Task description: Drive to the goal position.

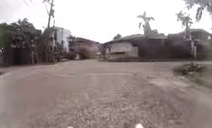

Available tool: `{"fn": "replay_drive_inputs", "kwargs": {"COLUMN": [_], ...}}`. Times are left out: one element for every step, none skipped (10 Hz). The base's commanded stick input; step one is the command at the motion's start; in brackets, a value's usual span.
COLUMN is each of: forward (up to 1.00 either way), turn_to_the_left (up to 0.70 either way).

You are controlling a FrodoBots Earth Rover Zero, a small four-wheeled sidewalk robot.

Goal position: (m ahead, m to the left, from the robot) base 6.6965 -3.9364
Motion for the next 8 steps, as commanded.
{"fn": "replay_drive_inputs", "kwargs": {"forward": [1.0,1.0,1.0,1.0,1.0,1.0,1.0,1.0], "turn_to_the_left": [0.0,0.0,-0.01,-0.04,-0.4,-0.4,-0.4,-0.4]}}
